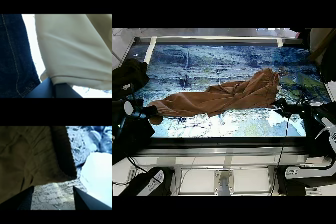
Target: Fold the clothes and pants, and hang the long-sleeved shirts on hangers.
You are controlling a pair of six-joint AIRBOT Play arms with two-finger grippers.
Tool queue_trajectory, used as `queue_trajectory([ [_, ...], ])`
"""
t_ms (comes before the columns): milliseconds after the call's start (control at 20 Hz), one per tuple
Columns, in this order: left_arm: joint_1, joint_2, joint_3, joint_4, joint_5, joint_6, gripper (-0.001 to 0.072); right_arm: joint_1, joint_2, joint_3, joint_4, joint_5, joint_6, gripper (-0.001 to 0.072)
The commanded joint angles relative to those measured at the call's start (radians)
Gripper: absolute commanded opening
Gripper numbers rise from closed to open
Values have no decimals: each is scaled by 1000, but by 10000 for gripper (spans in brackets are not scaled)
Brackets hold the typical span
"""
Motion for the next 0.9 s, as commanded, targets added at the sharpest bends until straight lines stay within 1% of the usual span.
queue_trajectory([
  [0,0,1,1,0,0,1,8,5,-39,-4,67,-37,-26,555],
  [150,0,1,1,0,0,1,8,36,-50,-3,73,-94,-26,534],
  [200,0,1,1,0,0,1,8,48,-50,0,85,-119,-26,512],
  [250,0,1,1,0,0,1,8,56,-50,6,95,-134,-26,358],
  [300,0,1,1,0,0,8,8,58,-50,18,102,-135,-26,161],
  [350,0,1,2,1,0,23,8,58,-49,35,108,-126,-26,34],
  [450,0,3,5,43,-1,87,8,51,-43,83,103,-65,-26,30],
  [550,0,9,29,151,-8,154,8,36,-10,150,61,34,-25,30],
  [600,0,17,47,208,-9,222,8,21,18,187,25,90,-18,30],
  [700,0,41,81,296,-9,359,8,-31,96,266,-103,208,46,30],
  [750,0,54,96,317,-9,412,8,-59,140,293,-178,253,77,30],
  [850,0,86,108,318,-8,545,8,-122,237,316,-323,333,119,30],
])
